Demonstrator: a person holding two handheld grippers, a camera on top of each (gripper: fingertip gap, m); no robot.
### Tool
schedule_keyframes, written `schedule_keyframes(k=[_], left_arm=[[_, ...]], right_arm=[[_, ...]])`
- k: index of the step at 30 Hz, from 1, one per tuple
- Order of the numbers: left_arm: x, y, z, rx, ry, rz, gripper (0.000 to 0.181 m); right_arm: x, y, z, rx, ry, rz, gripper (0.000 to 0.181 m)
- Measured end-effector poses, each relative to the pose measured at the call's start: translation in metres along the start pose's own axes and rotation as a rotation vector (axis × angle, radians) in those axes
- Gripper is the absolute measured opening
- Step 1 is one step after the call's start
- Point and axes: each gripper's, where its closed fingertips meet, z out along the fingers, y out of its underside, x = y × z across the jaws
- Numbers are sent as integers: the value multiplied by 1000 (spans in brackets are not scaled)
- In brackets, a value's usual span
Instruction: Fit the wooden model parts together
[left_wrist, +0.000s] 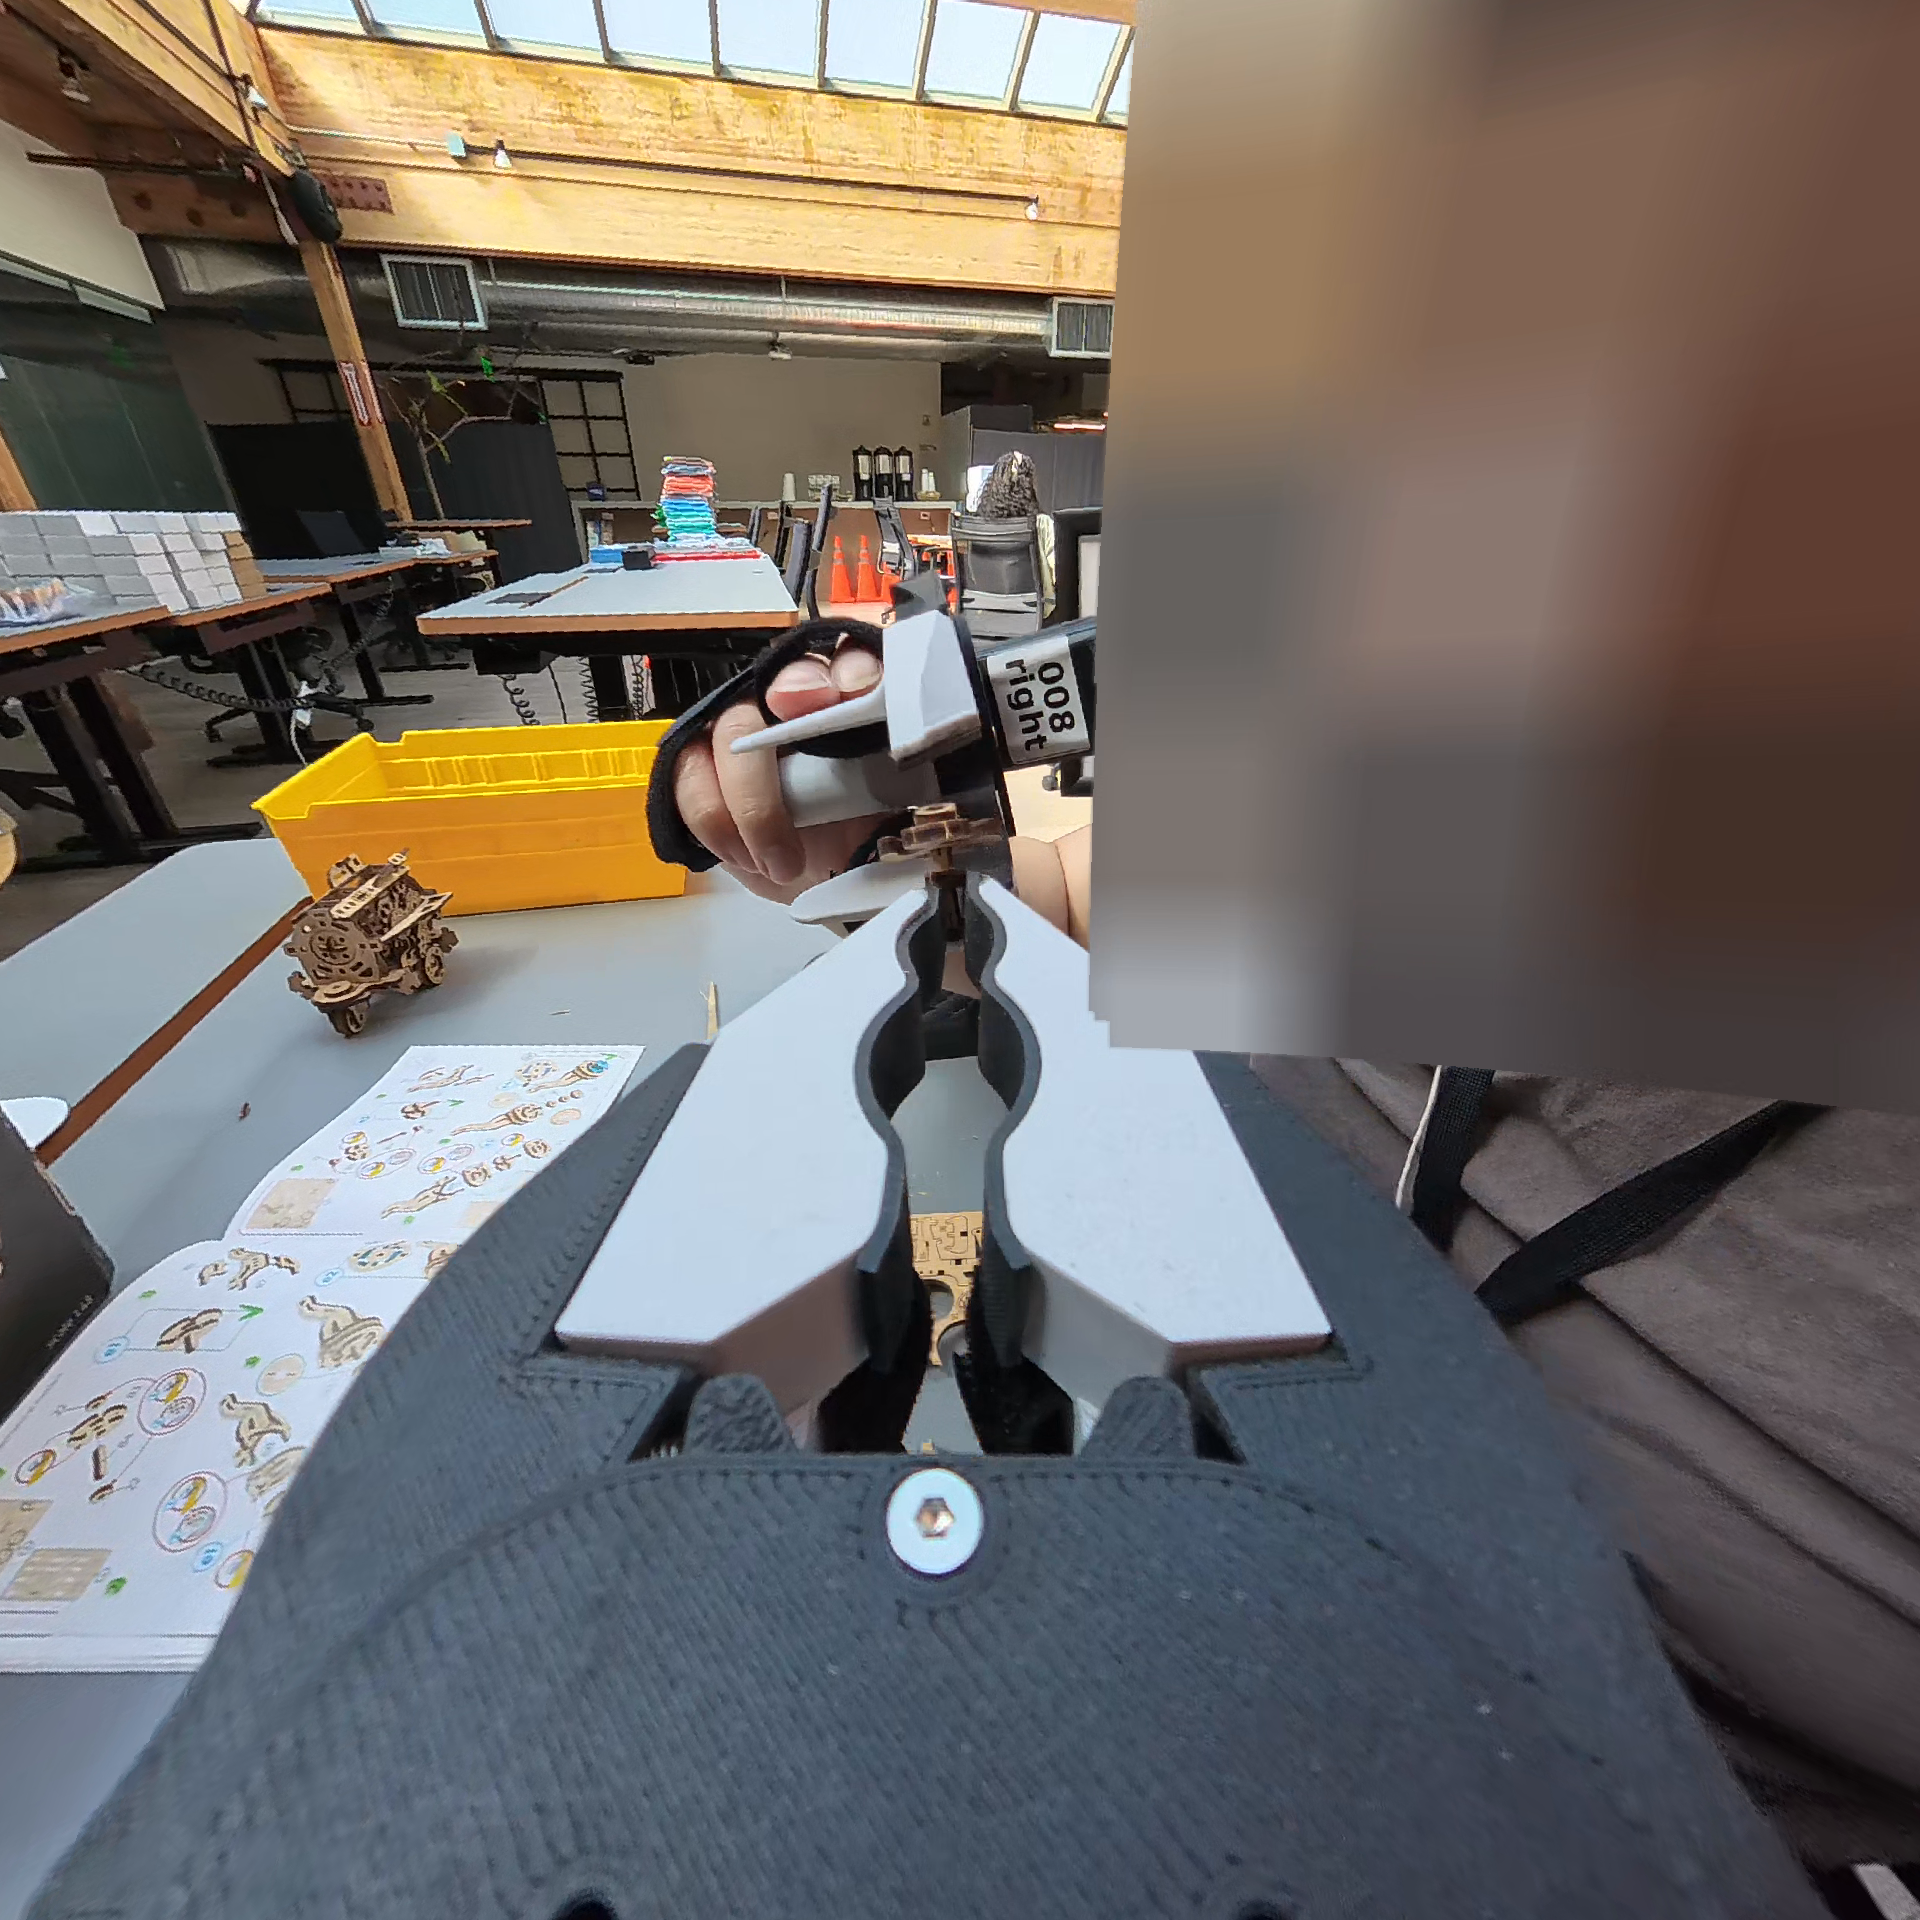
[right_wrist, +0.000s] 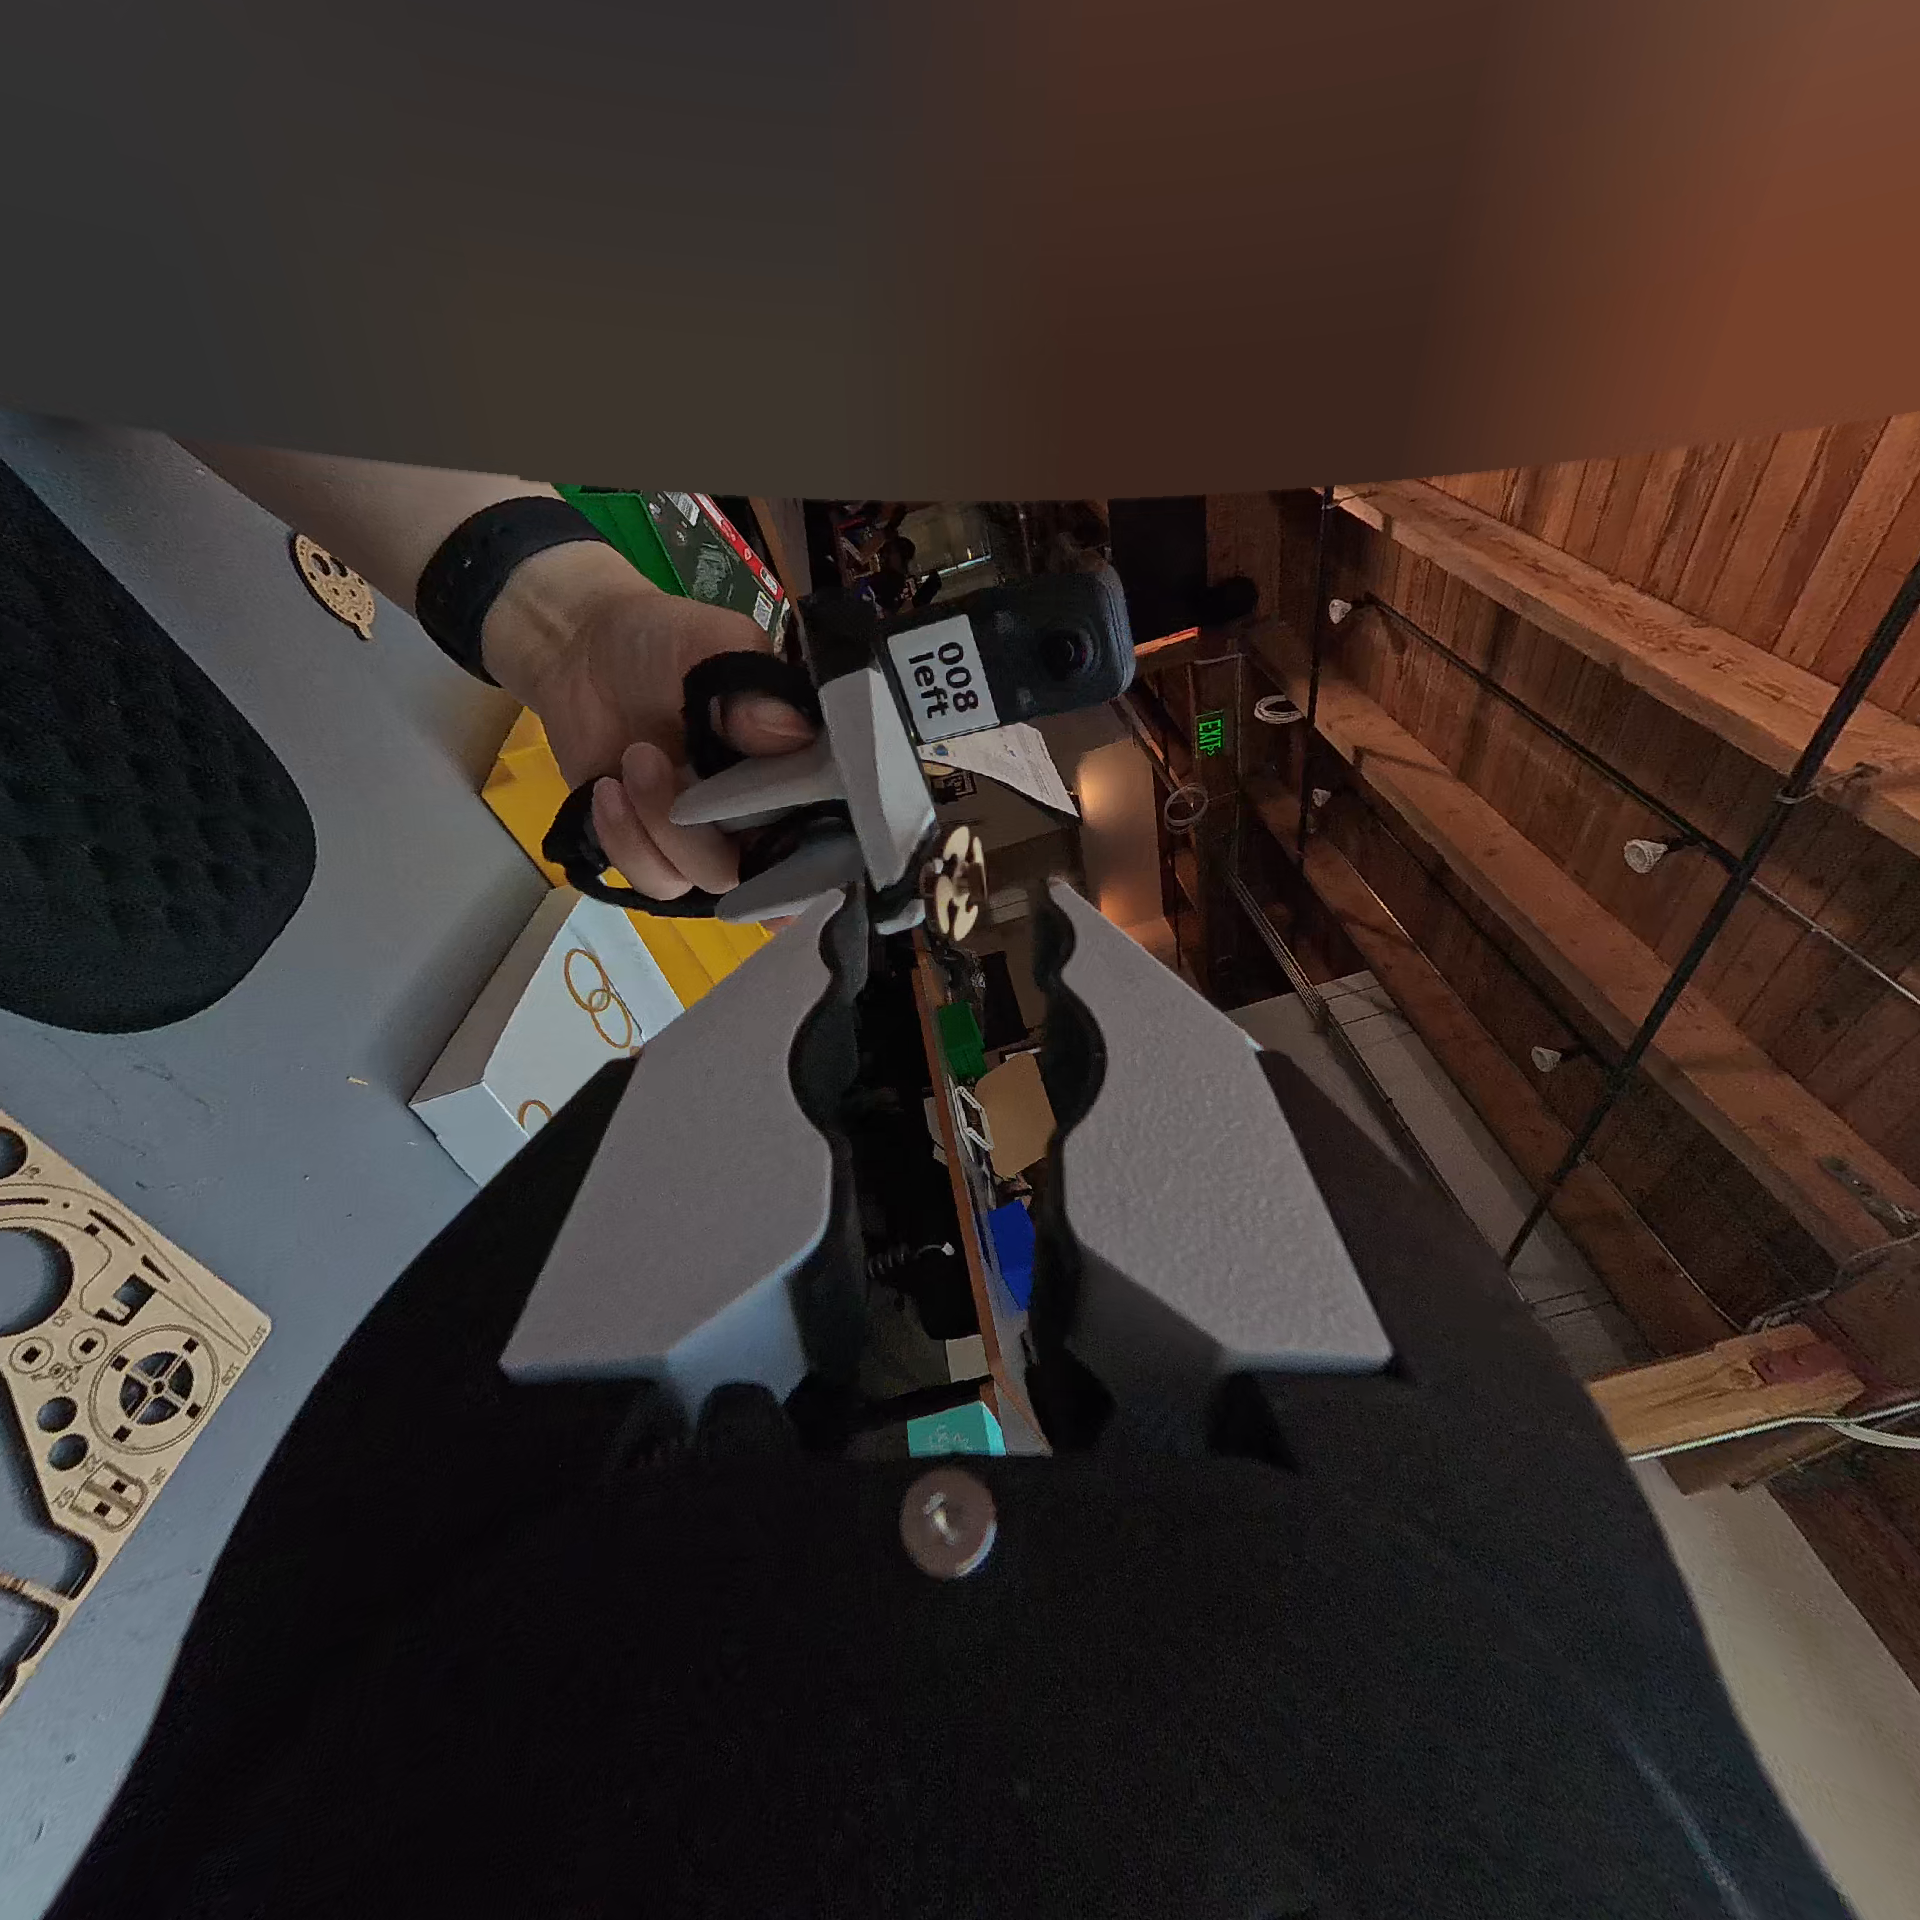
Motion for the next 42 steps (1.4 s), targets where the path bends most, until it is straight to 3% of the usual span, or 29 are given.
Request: schedule_keyframes(k=[4, 7, 12, 14, 19, 27, 42], left_arm=[[2, 4, 1, -9, -5, 74, 1], [4, 7, 1, -6, 25, 70, 0], [20, 25, 5, -28, 173, 35, 1], [25, 34, 10, -36, 221, 16, 1], [33, 56, 20, -69, 289, -19, 1], [41, 62, 24, -88, 327, -9, 1], [40, 61, 23, -90, 313, 12, 1]], right_arm=[[2, -6, -10, 44, -84, 74, 33], [-8, -8, -17, 52, -238, 180, 33], [-15, -22, -36, 184, -565, 706, 23], [-16, -23, -38, 212, -632, 826, 22], [-39, -25, -36, 176, -708, 756, 15], [-59, -27, -34, 149, -799, 759, 12], [-58, -27, -34, 137, -786, 725, 6]])
